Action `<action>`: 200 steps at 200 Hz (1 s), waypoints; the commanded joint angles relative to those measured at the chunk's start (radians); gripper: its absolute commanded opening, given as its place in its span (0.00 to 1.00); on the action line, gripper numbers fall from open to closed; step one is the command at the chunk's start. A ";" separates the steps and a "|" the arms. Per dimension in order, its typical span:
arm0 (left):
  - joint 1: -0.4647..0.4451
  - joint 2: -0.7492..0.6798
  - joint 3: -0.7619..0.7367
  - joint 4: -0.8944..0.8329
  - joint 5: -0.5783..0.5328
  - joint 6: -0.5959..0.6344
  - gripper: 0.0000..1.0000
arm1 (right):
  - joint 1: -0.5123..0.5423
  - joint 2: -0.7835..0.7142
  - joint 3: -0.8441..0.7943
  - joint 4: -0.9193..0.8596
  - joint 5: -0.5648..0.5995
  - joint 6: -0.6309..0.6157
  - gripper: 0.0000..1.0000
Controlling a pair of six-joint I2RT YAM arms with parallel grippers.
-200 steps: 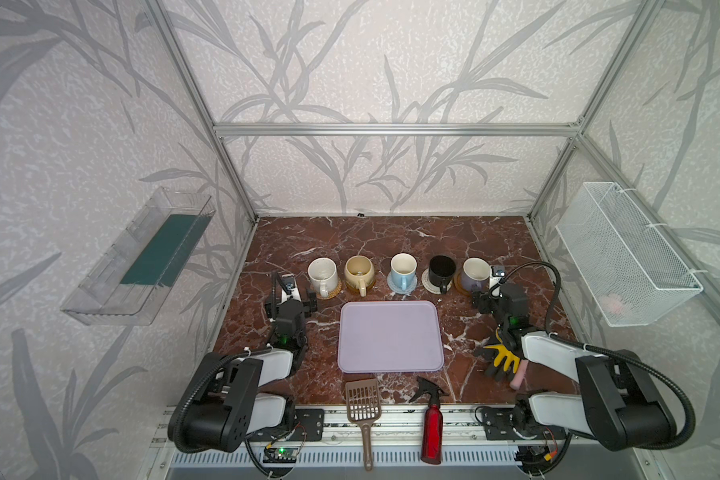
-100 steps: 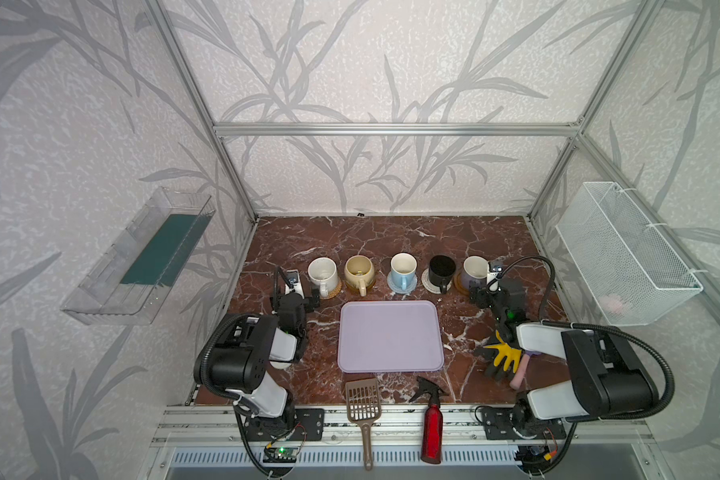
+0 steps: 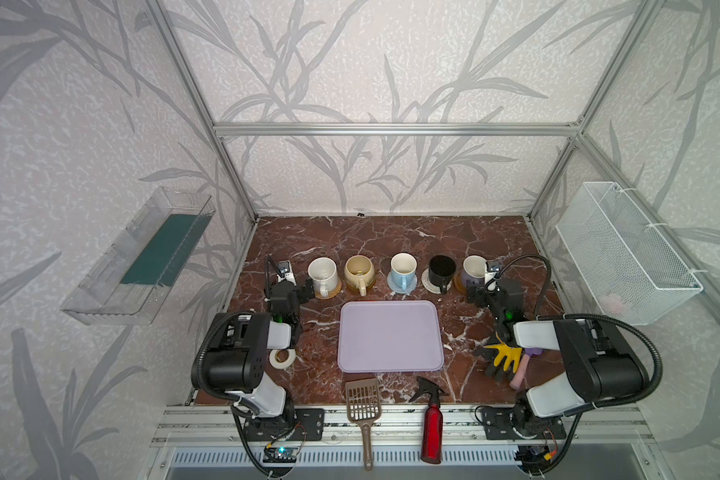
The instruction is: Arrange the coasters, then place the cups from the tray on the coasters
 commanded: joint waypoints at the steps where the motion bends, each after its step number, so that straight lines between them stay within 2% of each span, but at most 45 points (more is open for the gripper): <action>1: 0.004 -0.021 0.014 -0.019 0.024 -0.008 0.99 | -0.006 0.000 0.002 0.051 -0.002 -0.008 0.99; 200: 0.003 -0.022 0.026 -0.036 0.026 -0.006 0.99 | -0.006 0.001 0.000 0.056 -0.002 -0.010 0.99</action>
